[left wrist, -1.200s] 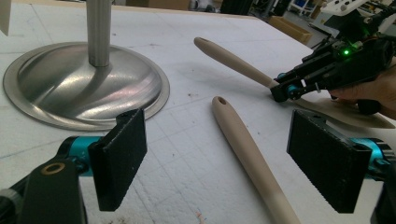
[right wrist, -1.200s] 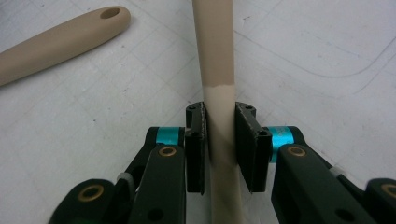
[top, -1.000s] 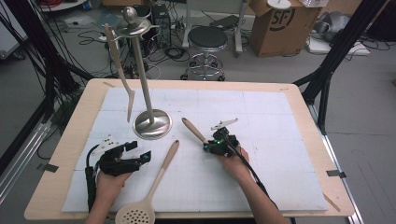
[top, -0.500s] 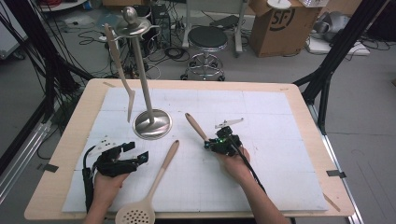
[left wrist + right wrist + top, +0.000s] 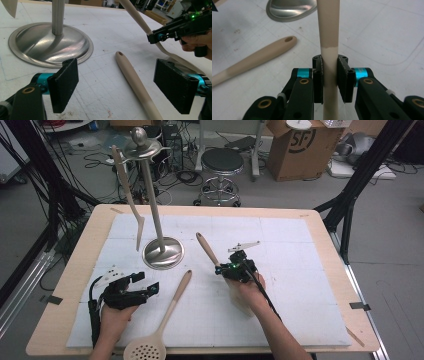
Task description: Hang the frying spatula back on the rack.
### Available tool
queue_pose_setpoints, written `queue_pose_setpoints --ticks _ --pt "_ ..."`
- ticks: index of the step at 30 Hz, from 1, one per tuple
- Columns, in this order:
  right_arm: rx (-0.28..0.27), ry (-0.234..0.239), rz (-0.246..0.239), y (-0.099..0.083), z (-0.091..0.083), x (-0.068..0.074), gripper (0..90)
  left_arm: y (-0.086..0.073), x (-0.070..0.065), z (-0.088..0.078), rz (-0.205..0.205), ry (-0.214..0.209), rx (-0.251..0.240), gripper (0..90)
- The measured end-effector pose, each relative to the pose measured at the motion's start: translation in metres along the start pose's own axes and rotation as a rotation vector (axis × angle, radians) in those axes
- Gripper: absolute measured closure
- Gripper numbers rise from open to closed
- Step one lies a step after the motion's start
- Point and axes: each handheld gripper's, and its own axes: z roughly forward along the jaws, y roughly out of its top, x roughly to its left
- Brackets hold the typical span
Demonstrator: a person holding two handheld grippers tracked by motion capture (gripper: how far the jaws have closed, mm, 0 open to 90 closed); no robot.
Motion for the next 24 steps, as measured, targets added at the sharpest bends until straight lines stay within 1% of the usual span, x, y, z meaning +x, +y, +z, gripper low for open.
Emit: queue_pose_setpoints --ticks 3,4,8,12,14,17,24 --pt "-0.007 0.01 0.003 0.005 -0.001 0.002 77.1 0.0 0.0 0.0 0.001 -0.002 -0.001 20.6" --pt "-0.009 0.01 -0.004 0.007 -0.002 0.003 77.2 0.0 0.0 0.0 0.001 -0.002 -0.001 20.6" --pt "-0.032 0.025 0.003 0.012 -0.004 0.004 77.1 0.0 0.0 0.0 0.0 -0.003 -0.002 20.6" --pt "-0.047 0.044 0.025 0.013 -0.007 0.004 77.2 0.0 0.0 0.0 0.0 -0.002 0.0 20.6" --pt "-0.063 0.046 0.027 0.015 -0.009 0.004 77.2 0.0 0.0 0.0 0.001 -0.002 0.0 20.6" --pt "-0.078 0.069 0.021 0.018 -0.012 0.009 77.2 0.0 0.0 0.0 0.001 -0.002 0.0 20.6" --pt "-0.122 0.102 -0.026 0.036 -0.019 0.024 77.2 0.0 0.0 -0.001 0.0 -0.001 0.0 20.6"
